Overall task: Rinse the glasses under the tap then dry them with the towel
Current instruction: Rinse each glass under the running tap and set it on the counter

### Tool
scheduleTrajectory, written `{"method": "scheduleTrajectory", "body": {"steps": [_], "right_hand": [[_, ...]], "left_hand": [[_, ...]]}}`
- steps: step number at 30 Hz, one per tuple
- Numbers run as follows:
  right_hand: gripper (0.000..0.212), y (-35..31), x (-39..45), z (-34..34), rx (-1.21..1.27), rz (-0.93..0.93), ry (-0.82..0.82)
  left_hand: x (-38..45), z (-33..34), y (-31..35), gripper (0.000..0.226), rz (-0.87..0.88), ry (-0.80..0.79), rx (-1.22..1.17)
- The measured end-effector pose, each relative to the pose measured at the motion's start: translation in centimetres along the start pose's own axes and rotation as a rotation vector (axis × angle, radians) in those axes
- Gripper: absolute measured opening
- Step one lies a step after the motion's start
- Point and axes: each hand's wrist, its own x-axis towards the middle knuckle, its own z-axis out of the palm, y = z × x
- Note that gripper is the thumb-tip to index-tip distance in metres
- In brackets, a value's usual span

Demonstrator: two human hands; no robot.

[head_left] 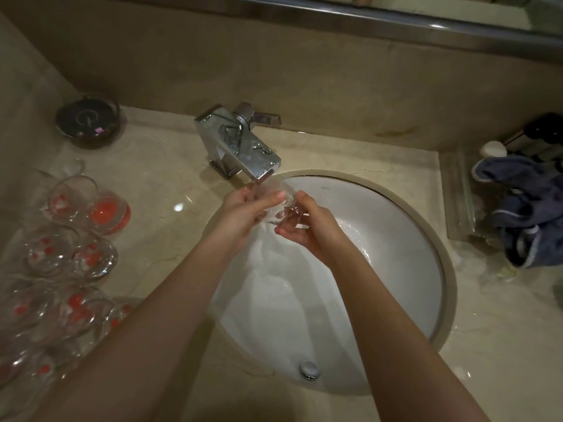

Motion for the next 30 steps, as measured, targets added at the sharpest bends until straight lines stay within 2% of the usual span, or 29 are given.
{"method": "scheduleTrajectory", "body": {"steps": [3,5,8,11,13,15,17,20,21,28,30], "right_hand": [[0.028,1.5,-0.1,1.5,0.233,0.052,0.040],[0.025,2.6,-0.1,2.4,0.325,0.104,0.059],[0.033,3.5,0.2,3.1,0.162,0.160,0.156],[0.042,3.7,0.7,3.4,0.043,0.048,0.223],[0.048,3.6,1.0,4.0,0.070,0.050,0.194],[0.055,3.6,1.0,4.5,0.204,0.131,0.123],[0.064,4.0,1.4,4.6,0.203,0.156,0.118],[0.065,4.1,1.5,4.7,-0.120,0.072,0.267],[0.063,4.0,1.5,4.7,-0.111,0.053,0.300],[0.065,3.9,2.0,4.1,0.197,0.186,0.151],[0.064,4.0,1.8,3.6,0.230,0.206,0.116]], "left_hand": [[0.1,0.6,-1.3,0.048,0.064,0.162,-0.052],[0.1,1.1,-1.9,0.051,0.031,0.209,-0.150],[0.2,0.9,-2.8,0.047,0.031,0.209,-0.104],[0.2,0.9,-3.0,0.059,0.040,0.209,-0.080],[0.2,1.1,-2.9,0.058,0.053,0.258,-0.121],[0.3,1.2,-3.0,0.052,0.062,0.288,-0.169],[0.4,1.0,-3.1,0.062,0.069,0.283,-0.174],[0.2,1.0,-3.1,0.084,0.054,0.281,-0.152],[0.2,1.0,-3.2,0.087,0.053,0.277,-0.161],[0.5,1.5,-3.0,0.071,0.024,0.295,-0.254],[0.3,1.4,-3.2,0.055,0.033,0.277,-0.254]]}}
